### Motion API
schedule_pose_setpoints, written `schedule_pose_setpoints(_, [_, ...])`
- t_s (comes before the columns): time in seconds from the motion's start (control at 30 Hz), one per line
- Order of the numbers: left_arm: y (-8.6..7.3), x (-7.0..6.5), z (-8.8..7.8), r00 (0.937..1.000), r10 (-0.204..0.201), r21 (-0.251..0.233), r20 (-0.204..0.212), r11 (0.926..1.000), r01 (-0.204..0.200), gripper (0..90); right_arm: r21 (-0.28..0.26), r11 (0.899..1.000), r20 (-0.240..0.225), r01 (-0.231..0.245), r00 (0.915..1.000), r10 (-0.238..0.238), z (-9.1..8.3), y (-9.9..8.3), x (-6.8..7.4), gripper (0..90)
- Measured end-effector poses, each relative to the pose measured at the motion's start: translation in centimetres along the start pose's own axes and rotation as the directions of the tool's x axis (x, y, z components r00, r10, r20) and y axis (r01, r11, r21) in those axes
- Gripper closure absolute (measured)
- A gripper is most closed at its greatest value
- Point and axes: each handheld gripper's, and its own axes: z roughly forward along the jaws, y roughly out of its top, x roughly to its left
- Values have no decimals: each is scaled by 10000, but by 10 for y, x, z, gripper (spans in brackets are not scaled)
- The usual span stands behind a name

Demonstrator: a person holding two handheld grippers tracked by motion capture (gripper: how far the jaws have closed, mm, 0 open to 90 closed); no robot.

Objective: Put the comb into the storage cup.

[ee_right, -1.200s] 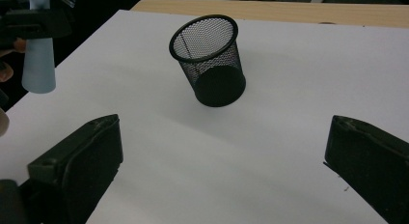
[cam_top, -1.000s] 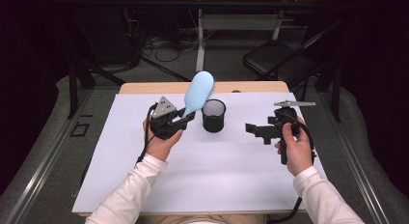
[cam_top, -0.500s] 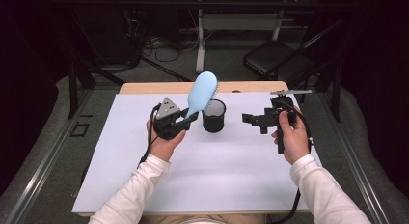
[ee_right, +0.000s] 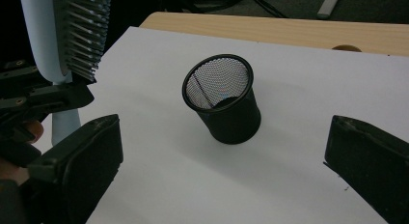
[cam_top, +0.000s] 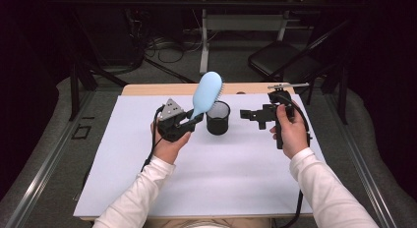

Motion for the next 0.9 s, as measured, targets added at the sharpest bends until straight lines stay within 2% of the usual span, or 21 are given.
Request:
schedule_pose_setpoints(0.47, [-2, 1, 1, 10000, 17, -137, -7, 9999, -17, 696, 9, 10000, -116, -37, 9999, 37, 10, 11, 6, 0])
schedule_pose_setpoints(0.9, [-3, 2, 2, 10000, 24, -134, 5, 9999, -24, 696, 36, 10000, -220, 20, 9998, -20, 15, 25, 19, 0])
